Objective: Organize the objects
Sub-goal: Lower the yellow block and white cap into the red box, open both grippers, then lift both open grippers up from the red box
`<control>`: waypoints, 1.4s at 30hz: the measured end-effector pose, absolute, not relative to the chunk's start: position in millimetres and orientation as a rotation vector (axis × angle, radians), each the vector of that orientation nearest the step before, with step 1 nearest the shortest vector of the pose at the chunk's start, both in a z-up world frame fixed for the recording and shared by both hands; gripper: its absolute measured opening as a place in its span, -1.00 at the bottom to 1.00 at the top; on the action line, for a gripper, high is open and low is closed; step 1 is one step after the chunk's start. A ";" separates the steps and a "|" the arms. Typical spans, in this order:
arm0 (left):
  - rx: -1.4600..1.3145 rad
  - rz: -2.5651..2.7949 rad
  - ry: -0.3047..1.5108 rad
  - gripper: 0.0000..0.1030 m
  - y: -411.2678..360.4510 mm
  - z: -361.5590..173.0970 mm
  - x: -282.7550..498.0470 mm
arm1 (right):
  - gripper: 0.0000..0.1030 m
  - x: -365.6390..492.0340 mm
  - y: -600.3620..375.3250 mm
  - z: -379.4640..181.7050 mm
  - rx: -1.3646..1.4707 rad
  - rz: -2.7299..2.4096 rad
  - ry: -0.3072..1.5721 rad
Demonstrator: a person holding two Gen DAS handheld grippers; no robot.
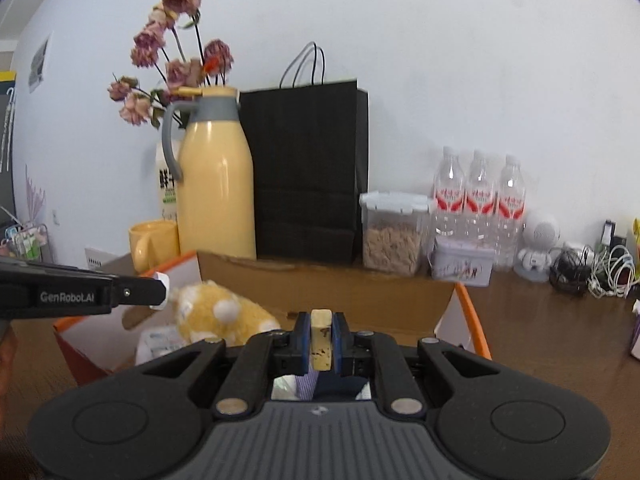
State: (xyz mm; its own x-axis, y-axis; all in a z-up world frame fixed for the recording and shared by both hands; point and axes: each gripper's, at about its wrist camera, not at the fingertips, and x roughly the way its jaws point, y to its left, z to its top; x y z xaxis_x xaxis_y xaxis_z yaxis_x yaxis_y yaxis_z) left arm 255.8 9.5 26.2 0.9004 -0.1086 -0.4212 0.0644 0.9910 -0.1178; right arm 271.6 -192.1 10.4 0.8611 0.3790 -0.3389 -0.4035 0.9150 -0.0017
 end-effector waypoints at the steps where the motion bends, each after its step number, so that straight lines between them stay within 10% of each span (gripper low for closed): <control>1: -0.100 -0.087 0.437 -0.94 9.2 25.6 254.6 | -0.80 272.4 -192.6 8.9 -0.072 0.411 0.350; 5: -0.090 -0.071 0.396 -0.67 9.2 28.0 244.4 | -0.75 266.6 -194.5 5.4 -0.071 0.402 0.360; 11: -0.090 -0.059 0.317 0.98 8.6 35.2 229.2 | 0.83 252.8 -196.9 11.0 -0.086 0.377 0.311; 42: -0.057 -0.043 0.331 1.00 13.2 49.4 196.2 | 1.00 202.8 -258.3 25.9 -0.115 0.289 0.304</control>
